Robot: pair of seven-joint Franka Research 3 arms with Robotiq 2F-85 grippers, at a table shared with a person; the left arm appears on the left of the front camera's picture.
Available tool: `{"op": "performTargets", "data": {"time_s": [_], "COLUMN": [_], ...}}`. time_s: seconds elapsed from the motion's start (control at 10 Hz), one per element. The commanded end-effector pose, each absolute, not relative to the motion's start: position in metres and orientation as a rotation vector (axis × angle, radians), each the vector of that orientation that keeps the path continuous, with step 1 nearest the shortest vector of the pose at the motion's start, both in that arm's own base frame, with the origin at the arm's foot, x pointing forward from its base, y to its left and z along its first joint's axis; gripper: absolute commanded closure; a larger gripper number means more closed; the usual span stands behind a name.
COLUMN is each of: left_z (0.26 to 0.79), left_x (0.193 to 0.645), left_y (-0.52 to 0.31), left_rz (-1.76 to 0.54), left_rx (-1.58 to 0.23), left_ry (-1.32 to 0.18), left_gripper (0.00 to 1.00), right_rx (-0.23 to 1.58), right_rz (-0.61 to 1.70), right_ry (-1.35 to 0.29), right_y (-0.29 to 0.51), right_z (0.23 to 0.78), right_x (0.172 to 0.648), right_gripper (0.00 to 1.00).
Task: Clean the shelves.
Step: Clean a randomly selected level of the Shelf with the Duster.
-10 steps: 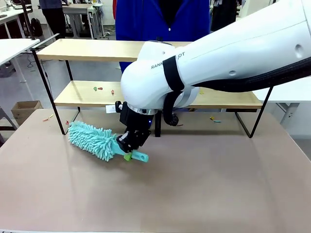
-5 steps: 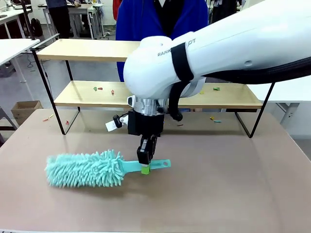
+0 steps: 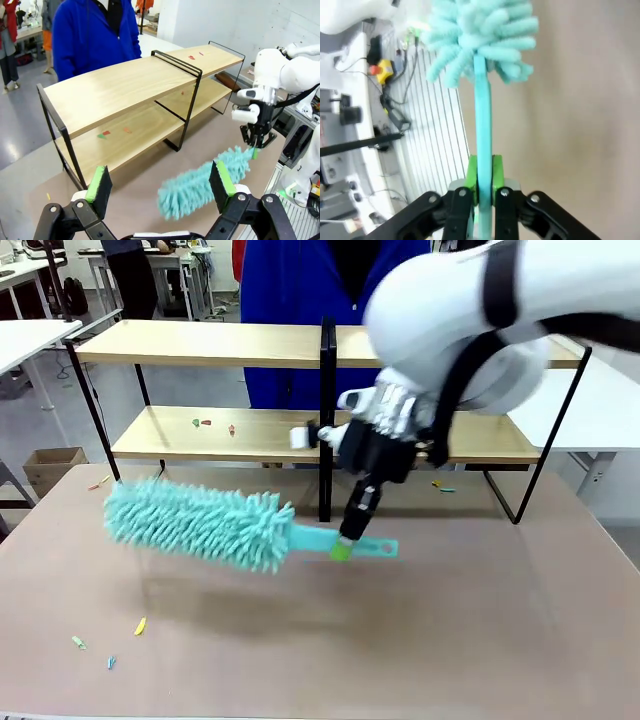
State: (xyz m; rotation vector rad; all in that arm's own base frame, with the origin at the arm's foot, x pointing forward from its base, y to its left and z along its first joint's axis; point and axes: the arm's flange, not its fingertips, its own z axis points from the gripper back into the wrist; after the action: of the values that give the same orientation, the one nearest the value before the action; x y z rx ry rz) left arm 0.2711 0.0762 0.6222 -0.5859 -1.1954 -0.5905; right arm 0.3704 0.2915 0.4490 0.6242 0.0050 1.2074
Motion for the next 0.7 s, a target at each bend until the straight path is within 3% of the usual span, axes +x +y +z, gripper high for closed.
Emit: {"op": "performTargets", "data": {"time_s": [0.0,0.3,0.6], "left_z": [0.622,0.622,0.622], "left_x": [0.271,0.271,0.271], "left_y": [0.076,0.076,0.076], "left_rz": [-0.592,-0.592,-0.592], "left_rx": [-0.594,-0.594,-0.594], "left_ry": [-1.194,-1.194,-1.194], "left_gripper": [0.0,0.0,0.0], "right_rx": [0.7,0.766,0.671], "right_rz": [1.153,1.131,0.895], "right_ry": [-0.091,-0.029,-0.227], "right_y": [0.258,0.178,0.062], "right_z": [0.446,0.456,0.525], "right_x": [0.354,0.337,0.294], "right_gripper": [0.87,0.87,0.87]}}
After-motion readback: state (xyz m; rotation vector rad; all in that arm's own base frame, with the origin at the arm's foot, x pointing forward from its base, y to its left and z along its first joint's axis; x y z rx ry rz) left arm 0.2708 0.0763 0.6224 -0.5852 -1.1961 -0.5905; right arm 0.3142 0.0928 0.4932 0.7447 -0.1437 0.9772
